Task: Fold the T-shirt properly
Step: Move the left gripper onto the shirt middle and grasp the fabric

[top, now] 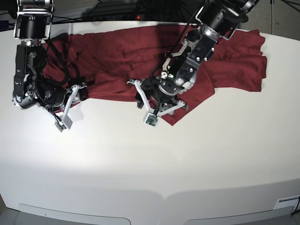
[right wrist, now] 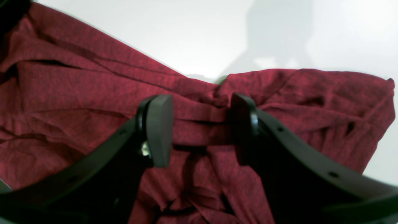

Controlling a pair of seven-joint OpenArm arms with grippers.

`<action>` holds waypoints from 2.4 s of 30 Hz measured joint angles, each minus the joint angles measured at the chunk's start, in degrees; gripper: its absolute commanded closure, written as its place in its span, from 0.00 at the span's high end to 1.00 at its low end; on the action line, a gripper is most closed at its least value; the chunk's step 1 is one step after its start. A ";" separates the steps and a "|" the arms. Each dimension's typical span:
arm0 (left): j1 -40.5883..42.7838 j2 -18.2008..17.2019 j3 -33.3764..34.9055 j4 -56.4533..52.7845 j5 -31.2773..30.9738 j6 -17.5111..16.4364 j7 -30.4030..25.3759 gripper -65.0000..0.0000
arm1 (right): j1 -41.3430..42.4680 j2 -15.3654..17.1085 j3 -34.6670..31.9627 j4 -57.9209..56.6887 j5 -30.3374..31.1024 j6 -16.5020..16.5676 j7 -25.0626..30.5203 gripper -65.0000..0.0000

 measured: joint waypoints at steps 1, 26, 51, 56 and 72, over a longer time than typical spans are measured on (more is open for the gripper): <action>-0.07 0.09 0.00 0.07 0.72 0.00 -0.07 0.41 | 0.02 0.00 0.00 0.00 0.04 0.00 0.02 0.46; 0.17 -0.52 0.00 -2.89 4.63 3.65 -3.74 0.41 | 0.02 0.00 0.00 0.00 0.22 0.00 -0.68 0.46; 4.00 -1.90 -0.09 2.97 6.56 14.75 -1.14 0.00 | -0.02 0.00 0.00 0.00 0.13 0.00 0.20 0.46; 11.04 -6.38 0.09 22.05 6.49 17.64 -4.11 0.00 | 0.00 0.02 0.00 0.00 0.09 0.00 0.22 0.46; 29.86 -11.58 -15.72 29.88 9.73 24.90 -6.78 0.00 | 0.00 0.00 0.00 0.00 2.82 0.00 0.35 0.46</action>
